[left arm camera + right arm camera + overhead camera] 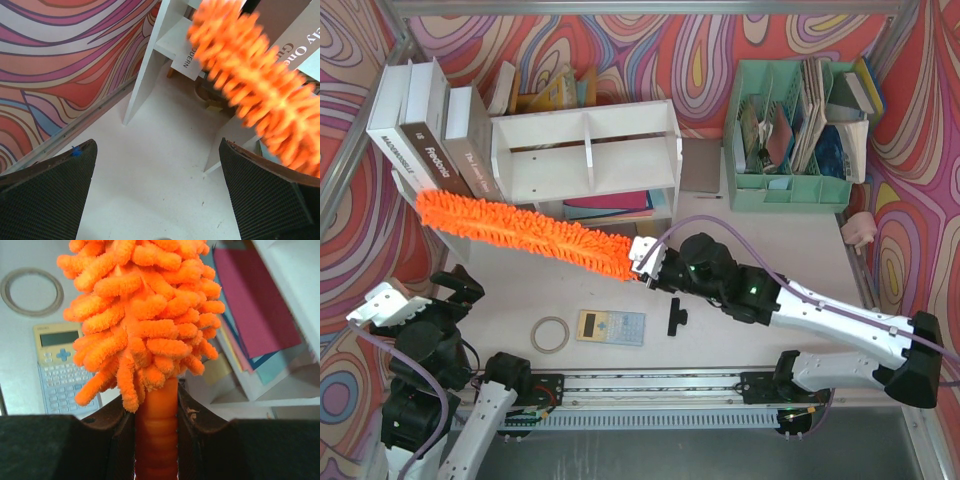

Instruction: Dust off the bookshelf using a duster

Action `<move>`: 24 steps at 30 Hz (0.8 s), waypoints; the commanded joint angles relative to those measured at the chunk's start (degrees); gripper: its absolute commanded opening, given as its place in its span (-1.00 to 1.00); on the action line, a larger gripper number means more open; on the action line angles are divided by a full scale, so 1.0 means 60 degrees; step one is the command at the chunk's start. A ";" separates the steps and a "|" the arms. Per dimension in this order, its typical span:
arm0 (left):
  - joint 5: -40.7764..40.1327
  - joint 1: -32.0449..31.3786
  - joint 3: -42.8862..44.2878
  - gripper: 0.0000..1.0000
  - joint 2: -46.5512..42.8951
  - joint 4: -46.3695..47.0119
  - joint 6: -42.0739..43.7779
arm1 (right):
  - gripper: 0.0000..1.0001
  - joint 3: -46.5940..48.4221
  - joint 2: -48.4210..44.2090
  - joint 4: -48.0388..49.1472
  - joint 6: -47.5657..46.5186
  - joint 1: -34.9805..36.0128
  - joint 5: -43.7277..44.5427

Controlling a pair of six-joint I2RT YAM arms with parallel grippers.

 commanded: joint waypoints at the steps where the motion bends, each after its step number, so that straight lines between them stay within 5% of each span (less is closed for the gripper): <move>1: -0.0021 -0.0062 0.0030 0.97 0.0071 0.0065 0.0009 | -1.00 0.1249 -0.0050 0.0883 0.0005 -0.0048 -0.0345; 10: -0.0036 -0.0062 0.0029 0.97 0.0070 0.0058 0.0009 | -1.00 0.1726 0.0223 0.1239 -0.0056 -0.0045 -0.0744; 24: 0.0038 -0.0062 0.0023 0.97 0.0155 0.0063 0.0023 | -1.00 0.0148 0.0545 0.1697 0.0638 -0.0043 -0.0410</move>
